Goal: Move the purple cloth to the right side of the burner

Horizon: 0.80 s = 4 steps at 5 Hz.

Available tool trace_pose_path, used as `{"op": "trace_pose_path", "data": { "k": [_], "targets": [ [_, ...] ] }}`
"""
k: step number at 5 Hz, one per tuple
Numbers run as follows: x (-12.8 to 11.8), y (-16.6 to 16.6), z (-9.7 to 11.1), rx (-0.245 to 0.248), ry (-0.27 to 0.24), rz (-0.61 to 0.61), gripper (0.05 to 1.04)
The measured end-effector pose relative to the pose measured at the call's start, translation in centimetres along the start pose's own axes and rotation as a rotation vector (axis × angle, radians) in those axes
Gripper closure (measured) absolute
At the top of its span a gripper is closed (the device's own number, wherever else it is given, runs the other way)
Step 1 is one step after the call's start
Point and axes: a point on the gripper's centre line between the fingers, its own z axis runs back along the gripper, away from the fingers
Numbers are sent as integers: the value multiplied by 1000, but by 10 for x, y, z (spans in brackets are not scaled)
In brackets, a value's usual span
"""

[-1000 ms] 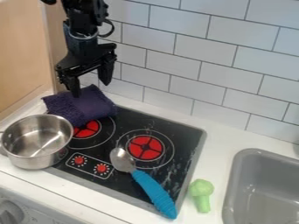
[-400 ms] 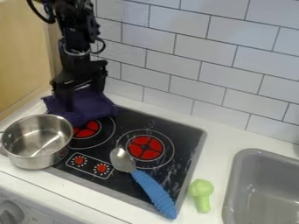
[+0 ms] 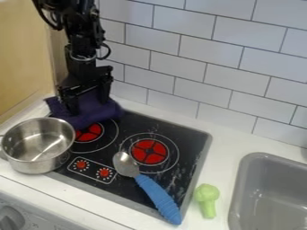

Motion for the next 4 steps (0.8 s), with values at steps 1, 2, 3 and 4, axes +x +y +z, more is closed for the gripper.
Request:
{"op": "trace_pose_path", "data": {
  "k": [1,2,3,4],
  "targets": [
    [1,-4,-2,3,9,4,84],
    [-5,-9,-2,0,16,0,84],
    [-16,-13,-2,12,19,-12,84],
    [-37,-19,-1,29,20,-43,84]
  ]
}}
